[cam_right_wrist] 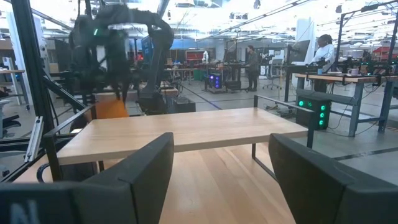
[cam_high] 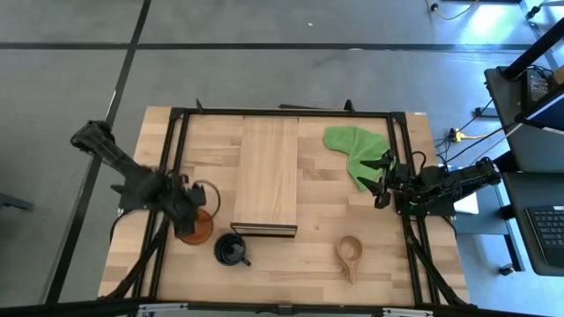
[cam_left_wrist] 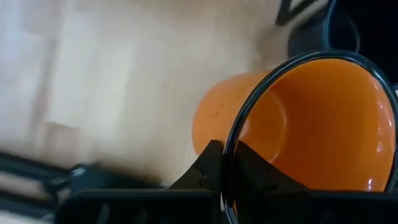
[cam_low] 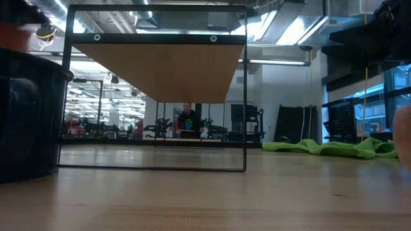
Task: Stack small to large cups/mugs on shelf
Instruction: Put the orange mug on the shelf
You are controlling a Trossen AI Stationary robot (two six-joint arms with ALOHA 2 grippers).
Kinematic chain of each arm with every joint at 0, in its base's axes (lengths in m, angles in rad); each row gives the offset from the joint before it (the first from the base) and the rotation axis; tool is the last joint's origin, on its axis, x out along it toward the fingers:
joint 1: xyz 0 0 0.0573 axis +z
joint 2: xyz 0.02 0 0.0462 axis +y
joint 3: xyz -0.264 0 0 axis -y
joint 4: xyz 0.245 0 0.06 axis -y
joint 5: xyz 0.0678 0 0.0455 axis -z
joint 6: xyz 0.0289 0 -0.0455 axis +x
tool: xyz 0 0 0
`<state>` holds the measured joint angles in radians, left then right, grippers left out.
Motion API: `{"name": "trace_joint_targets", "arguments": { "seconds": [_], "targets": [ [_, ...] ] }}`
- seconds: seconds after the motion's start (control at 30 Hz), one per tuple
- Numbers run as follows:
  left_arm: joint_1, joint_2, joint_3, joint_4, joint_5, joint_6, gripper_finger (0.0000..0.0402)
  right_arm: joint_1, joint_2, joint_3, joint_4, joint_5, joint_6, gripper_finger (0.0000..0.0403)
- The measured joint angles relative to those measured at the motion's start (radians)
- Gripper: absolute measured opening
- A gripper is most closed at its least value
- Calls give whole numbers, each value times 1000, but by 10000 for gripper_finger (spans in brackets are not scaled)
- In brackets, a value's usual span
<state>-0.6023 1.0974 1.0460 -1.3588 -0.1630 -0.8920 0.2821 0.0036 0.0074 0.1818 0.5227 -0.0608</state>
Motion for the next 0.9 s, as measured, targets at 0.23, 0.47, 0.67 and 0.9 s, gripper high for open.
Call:
{"name": "trace_joint_targets", "arguments": {
  "seconds": [0.23,0.47,0.67,0.9],
  "targets": [
    [231,36,316,-192,-28,275,9,0,0,0,0,0,0,263],
    [514,145,528,-195,-95,646,9,0,0,0,0,0,0,263],
    [745,262,665,-101,-104,925,9,0,0,0,0,0,0,263],
    [1007,417,802,2,142,1171,9,0,0,0,0,0,0,263]
  ]
}}
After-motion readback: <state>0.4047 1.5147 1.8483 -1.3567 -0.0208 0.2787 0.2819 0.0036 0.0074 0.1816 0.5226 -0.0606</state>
